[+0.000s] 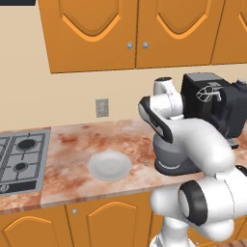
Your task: Add butter and sugar cubes to the stand mixer bowl and then turn on the stand mixer to begin making frosting.
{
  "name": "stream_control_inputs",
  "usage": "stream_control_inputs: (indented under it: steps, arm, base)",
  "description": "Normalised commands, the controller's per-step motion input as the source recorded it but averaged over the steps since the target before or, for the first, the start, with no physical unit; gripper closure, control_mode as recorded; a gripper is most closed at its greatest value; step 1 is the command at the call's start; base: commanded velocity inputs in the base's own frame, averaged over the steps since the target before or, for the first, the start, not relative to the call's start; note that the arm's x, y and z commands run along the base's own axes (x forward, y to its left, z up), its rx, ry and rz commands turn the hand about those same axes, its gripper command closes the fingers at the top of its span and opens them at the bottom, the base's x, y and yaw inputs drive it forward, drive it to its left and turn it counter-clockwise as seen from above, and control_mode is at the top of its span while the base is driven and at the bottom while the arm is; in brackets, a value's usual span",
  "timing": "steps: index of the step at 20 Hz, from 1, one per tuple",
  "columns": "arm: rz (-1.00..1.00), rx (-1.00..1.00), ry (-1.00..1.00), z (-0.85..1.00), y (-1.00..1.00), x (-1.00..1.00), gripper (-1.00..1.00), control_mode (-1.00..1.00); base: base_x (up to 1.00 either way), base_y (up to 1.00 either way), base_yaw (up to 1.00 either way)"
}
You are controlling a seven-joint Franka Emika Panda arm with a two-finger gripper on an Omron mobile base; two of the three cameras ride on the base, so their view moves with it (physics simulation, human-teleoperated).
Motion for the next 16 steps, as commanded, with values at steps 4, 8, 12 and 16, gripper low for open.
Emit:
stream_control_inputs:
  steps: [4,8,12,16]
  arm:
    - [-0.24,-0.21,0.00,0.15,0.81,-0.08,-1.00,-1.00]
    - [-0.23,-0.26,0.00,0.00,0.69,0.00,-1.00,-1.00]
    - [-0.20,-0.28,-0.01,-0.08,0.65,0.00,-1.00,-1.00]
    - [-0.15,-0.26,-0.09,-0.33,0.43,0.00,-1.00,-1.00]
  base:
    - [0.00,0.00,0.00]
    - [0.00,0.00,0.00]
    - [0.00,0.00,0.00]
    - [0.00,0.00,0.00]
